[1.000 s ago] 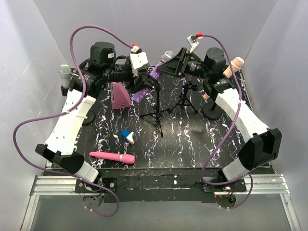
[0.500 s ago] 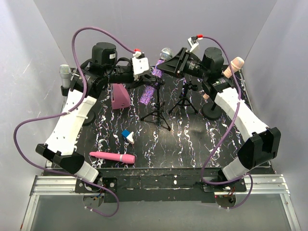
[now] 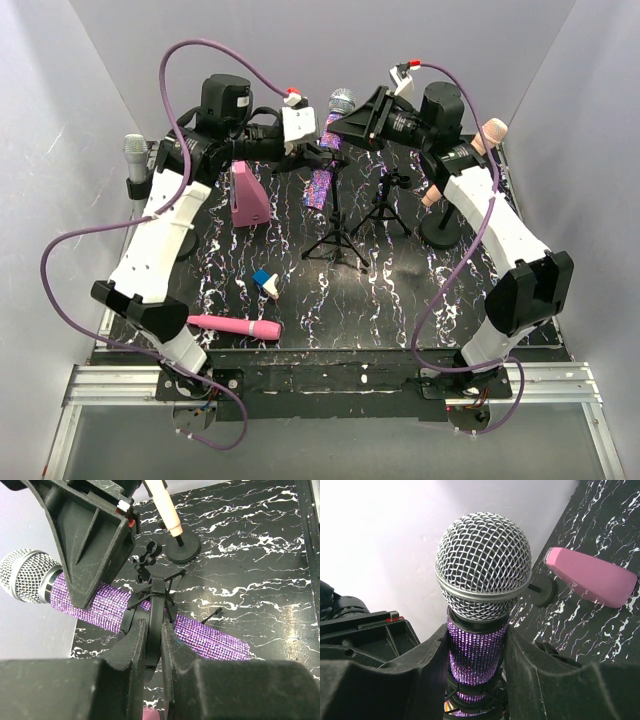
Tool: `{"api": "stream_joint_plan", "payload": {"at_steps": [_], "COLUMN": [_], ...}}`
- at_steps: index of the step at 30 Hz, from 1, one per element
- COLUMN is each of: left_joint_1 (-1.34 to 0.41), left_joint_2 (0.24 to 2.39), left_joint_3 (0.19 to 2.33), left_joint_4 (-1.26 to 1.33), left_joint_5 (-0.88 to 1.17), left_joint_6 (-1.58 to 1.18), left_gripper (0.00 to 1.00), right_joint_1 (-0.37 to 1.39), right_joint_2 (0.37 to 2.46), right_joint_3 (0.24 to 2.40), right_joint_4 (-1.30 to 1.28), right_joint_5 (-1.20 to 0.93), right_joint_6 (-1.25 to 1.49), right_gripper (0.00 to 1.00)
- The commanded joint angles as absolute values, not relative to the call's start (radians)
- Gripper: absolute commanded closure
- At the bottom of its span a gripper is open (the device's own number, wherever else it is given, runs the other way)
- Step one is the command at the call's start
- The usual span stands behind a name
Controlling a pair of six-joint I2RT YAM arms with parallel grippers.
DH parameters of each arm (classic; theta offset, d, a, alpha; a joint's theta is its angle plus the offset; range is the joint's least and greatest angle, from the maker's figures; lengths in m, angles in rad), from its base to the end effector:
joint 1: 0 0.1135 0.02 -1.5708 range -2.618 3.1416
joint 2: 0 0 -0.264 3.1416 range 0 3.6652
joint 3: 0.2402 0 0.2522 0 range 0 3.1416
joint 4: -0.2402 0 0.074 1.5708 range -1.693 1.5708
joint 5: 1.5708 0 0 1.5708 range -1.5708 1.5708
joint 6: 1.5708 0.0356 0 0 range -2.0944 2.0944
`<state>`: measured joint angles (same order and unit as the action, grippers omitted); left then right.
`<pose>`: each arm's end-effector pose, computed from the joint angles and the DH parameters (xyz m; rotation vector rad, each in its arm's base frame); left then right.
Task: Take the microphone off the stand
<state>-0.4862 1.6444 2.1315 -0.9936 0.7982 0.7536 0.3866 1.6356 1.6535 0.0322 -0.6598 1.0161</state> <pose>0.2659 -0.1694 0.4965 1.4985 1.2814 -0.6496 0.3465 0.1646 0.4464 -0.0545 1.7690 1.5653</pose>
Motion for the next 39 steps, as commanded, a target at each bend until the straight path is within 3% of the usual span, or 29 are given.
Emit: {"api": "stream_joint_plan", "payload": {"at_steps": [1, 7, 14, 24, 29, 31, 33, 39], "left_joint_1": [-0.477, -0.489, -0.549, -0.555, -0.555, -0.555, -0.555, -0.555], "left_joint_2": [1.653, 1.804, 1.802, 1.812, 1.747, 1.678, 1.637, 1.617], "left_joint_3": [2.239, 2.485, 2.441, 2.425, 2.303, 2.206, 2.14, 2.164], "left_joint_4": [-1.211, -1.44, -1.431, -1.41, -1.205, -1.073, -0.985, -0.94], "left_joint_5": [0.945, 1.017, 1.023, 1.005, 0.919, 0.868, 0.833, 0.781], "left_joint_6": [0.702, 0.779, 0.773, 0.752, 0.626, 0.585, 0.577, 0.513], "left_gripper": [1.0, 1.0, 1.0, 1.0, 1.0, 0.54, 0.3, 0.16], "right_joint_1": [0.334, 0.336, 0.334, 0.298, 0.261, 0.242, 0.229, 0.21], "right_joint_2": [1.689, 1.767, 1.848, 2.051, 2.042, 2.019, 1.988, 1.849], "right_joint_3": [1.787, 1.891, 1.974, 2.374, 2.428, 2.427, 2.419, 2.297], "right_joint_4": [0.057, 0.005, 0.054, 0.038, 0.121, 0.171, 0.213, 0.265], "right_joint_5": [-0.561, -0.715, -0.821, -0.655, -0.617, -0.632, -0.661, -0.683], "right_joint_6": [0.96, 0.917, 0.937, 0.882, 0.841, 0.825, 0.807, 0.776], "right_gripper": [0.99, 0.99, 0.99, 0.99, 0.99, 0.99, 0.99, 0.99]}}
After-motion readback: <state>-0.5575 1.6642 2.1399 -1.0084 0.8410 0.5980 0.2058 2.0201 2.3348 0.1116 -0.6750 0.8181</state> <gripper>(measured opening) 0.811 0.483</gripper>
